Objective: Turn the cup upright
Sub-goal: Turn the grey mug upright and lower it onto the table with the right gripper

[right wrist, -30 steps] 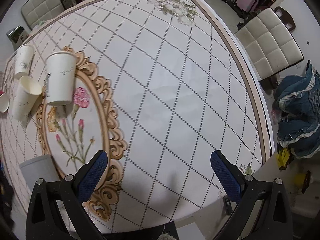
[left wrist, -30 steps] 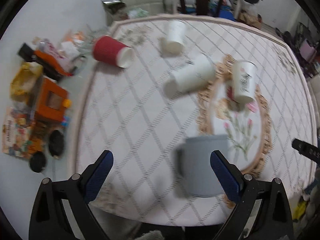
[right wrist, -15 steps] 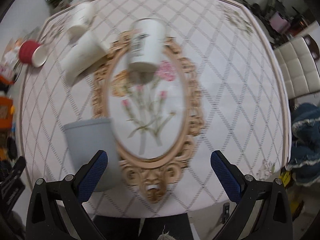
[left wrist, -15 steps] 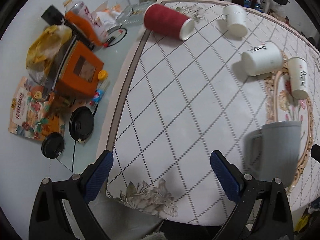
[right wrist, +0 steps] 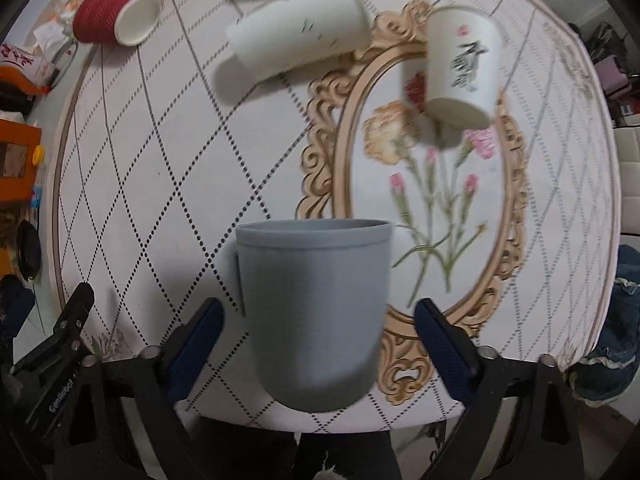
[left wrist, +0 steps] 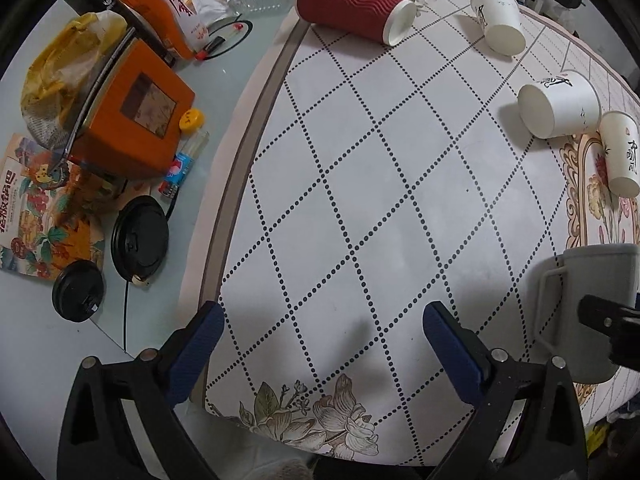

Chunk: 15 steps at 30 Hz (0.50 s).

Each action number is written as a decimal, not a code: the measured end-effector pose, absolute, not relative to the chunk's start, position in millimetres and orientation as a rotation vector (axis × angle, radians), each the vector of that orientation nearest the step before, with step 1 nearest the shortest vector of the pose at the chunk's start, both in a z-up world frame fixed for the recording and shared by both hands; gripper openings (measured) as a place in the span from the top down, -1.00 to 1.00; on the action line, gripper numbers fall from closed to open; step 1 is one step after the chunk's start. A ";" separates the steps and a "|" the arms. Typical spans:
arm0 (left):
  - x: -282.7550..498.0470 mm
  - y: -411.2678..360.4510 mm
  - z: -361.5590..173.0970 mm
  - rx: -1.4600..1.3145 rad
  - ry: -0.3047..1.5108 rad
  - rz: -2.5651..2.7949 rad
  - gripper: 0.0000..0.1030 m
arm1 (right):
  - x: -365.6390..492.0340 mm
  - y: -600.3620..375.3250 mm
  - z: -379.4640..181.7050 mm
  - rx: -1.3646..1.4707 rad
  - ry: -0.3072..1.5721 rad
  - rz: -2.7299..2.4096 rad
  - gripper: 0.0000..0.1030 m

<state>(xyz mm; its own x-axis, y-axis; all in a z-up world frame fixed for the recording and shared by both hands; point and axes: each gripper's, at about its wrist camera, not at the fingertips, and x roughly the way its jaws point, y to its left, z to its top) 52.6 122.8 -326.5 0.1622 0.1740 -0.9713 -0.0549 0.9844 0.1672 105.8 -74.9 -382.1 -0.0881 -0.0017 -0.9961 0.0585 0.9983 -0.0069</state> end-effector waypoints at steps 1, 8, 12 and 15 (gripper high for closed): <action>52.1 123.2 -327.3 0.099 1.404 0.160 -0.98 | 106.7 -74.8 -386.8 0.049 1.677 -0.056 -0.69; 48.5 121.6 -335.1 0.114 1.436 0.142 -0.98 | 108.4 -83.5 -396.8 0.075 1.710 -0.079 -0.61; 47.9 121.6 -334.9 0.115 1.445 0.135 -0.98 | 109.8 -92.0 -396.2 0.141 1.706 -0.075 -0.61; 48.1 122.1 -334.3 0.101 1.466 0.133 -0.98 | 104.5 -103.2 -394.4 0.235 1.682 -0.077 -0.61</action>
